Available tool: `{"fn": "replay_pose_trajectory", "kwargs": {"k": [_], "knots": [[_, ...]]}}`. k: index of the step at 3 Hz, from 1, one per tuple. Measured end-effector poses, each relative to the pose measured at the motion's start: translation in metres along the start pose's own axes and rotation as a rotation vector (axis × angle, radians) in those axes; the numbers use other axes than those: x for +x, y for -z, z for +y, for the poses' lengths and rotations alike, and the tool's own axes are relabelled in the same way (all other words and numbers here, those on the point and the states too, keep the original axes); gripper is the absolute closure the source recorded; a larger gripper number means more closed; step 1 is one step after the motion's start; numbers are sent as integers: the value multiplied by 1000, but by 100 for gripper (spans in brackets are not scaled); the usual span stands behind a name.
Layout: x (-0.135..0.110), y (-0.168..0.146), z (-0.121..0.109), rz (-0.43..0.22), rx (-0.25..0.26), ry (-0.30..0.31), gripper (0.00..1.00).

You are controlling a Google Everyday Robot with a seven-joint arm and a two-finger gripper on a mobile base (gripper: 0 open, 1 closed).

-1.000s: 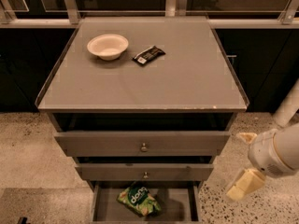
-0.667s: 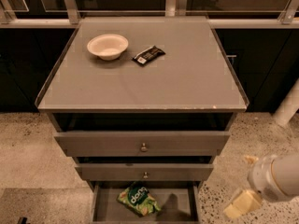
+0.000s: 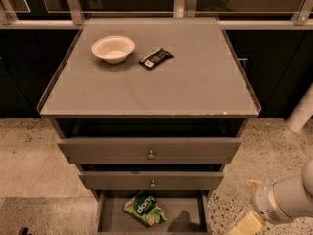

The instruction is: Pick green rice chip bag from bottom drawer and place on counter

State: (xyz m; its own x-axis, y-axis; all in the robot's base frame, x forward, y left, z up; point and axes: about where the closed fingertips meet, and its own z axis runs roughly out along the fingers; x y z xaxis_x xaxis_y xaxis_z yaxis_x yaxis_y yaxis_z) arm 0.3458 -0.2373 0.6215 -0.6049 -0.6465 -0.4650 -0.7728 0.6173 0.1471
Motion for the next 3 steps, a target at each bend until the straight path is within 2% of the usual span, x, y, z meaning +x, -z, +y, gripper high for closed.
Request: {"fn": "replay_pose_trajectory", "kwargs": {"k": [1, 2, 3], "knots": [[9, -16, -1, -27, -48, -10, 0], [12, -60, 4, -131, -141, 12, 0], [20, -131, 16, -243, -272, 24, 0]]}}
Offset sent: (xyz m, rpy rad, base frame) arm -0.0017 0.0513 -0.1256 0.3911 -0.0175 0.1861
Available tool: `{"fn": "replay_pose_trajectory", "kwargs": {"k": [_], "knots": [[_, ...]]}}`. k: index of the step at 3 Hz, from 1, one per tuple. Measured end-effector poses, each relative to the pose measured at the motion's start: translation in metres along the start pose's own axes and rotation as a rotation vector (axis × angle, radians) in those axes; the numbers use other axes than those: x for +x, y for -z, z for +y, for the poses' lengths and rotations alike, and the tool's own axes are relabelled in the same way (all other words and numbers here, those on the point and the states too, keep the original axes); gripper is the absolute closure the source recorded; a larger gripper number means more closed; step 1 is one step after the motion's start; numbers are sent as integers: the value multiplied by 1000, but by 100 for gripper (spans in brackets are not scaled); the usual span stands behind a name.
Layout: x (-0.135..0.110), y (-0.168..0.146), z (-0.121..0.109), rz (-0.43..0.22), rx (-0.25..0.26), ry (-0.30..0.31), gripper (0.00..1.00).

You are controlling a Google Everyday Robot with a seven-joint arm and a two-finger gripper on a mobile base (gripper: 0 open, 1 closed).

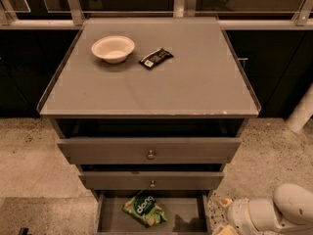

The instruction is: Pick green rice chip bag from bottom drawer and place on counter

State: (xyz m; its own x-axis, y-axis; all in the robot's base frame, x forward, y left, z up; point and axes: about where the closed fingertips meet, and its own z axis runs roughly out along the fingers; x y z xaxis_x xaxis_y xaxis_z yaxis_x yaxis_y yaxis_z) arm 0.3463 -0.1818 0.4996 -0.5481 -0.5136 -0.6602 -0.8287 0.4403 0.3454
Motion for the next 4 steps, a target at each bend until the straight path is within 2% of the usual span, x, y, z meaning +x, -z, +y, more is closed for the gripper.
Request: {"fn": "replay_pose_trajectory", "kwargs": {"k": [1, 2, 3, 4], "knots": [[1, -7, 1, 6, 4, 13, 0], [4, -32, -15, -45, 0, 41, 0], [5, -68, -39, -137, -13, 76, 0], [5, -69, -39, -136, -13, 75, 0]]}}
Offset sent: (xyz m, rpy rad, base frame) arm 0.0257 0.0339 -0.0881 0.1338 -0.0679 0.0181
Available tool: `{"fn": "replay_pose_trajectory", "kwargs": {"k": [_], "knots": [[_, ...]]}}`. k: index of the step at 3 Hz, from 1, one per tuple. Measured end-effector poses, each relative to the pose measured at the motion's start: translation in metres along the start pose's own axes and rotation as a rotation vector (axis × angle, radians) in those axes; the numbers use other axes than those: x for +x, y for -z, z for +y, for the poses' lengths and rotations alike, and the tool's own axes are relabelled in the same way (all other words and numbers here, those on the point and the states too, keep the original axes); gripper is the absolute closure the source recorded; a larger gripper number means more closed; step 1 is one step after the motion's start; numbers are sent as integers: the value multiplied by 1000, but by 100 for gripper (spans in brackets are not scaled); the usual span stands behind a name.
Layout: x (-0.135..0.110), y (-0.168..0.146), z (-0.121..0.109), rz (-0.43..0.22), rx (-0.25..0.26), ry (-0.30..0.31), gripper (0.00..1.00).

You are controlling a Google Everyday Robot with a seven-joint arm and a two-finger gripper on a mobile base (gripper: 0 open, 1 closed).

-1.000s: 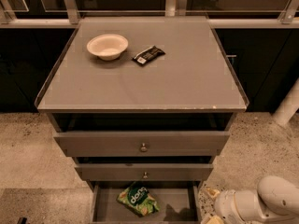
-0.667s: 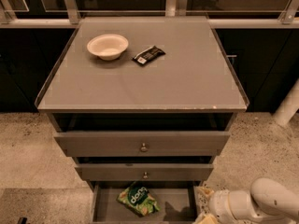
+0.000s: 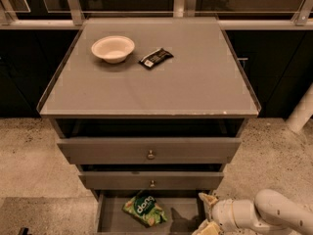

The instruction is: Pick green rice chip bag from bottom drawer and place on counter

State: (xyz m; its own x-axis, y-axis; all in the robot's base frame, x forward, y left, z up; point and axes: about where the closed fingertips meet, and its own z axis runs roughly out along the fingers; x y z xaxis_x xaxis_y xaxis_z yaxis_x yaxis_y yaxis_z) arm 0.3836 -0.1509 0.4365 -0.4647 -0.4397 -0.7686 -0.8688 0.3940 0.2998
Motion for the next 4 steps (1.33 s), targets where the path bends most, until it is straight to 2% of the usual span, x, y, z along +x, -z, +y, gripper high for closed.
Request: {"fn": "replay_pose_trajectory", "kwargs": {"k": [1, 2, 3, 4], "knots": [[18, -26, -12, 6, -15, -25, 0], [54, -84, -38, 13, -34, -49, 0], [55, -86, -38, 12, -36, -51, 0], [58, -89, -34, -13, -30, -17, 0]]}}
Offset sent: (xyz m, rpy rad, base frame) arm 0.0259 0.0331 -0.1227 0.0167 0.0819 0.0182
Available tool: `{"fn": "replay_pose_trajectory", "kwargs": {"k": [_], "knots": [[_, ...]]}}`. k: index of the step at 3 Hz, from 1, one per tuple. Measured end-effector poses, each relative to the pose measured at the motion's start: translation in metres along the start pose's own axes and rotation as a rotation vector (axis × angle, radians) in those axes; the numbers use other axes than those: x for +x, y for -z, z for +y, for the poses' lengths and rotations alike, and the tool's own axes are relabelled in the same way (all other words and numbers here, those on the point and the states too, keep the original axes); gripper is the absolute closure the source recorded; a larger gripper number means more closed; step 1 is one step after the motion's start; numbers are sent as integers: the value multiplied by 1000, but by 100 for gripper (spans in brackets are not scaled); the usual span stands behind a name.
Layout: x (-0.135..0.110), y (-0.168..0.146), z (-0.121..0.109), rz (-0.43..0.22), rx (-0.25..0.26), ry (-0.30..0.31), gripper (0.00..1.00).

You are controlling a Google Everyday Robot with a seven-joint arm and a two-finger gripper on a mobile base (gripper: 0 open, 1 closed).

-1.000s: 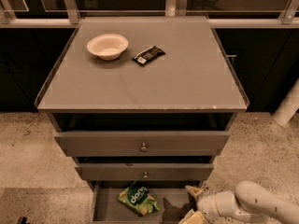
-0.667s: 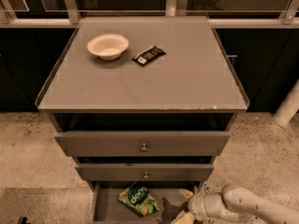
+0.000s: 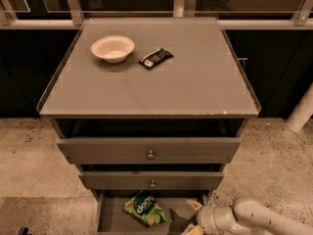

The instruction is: Pick green rice chip bag from bottom drawer and place on counter

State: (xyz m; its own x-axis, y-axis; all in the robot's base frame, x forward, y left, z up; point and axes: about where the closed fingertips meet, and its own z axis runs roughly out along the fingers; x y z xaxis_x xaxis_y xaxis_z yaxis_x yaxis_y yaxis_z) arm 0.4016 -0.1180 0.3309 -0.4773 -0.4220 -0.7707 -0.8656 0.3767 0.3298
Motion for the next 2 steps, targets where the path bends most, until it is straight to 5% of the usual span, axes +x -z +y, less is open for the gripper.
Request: {"fn": "replay_pose_trajectory", "kwargs": {"k": [2], "knots": [[15, -51, -26, -29, 10, 26, 0]]}}
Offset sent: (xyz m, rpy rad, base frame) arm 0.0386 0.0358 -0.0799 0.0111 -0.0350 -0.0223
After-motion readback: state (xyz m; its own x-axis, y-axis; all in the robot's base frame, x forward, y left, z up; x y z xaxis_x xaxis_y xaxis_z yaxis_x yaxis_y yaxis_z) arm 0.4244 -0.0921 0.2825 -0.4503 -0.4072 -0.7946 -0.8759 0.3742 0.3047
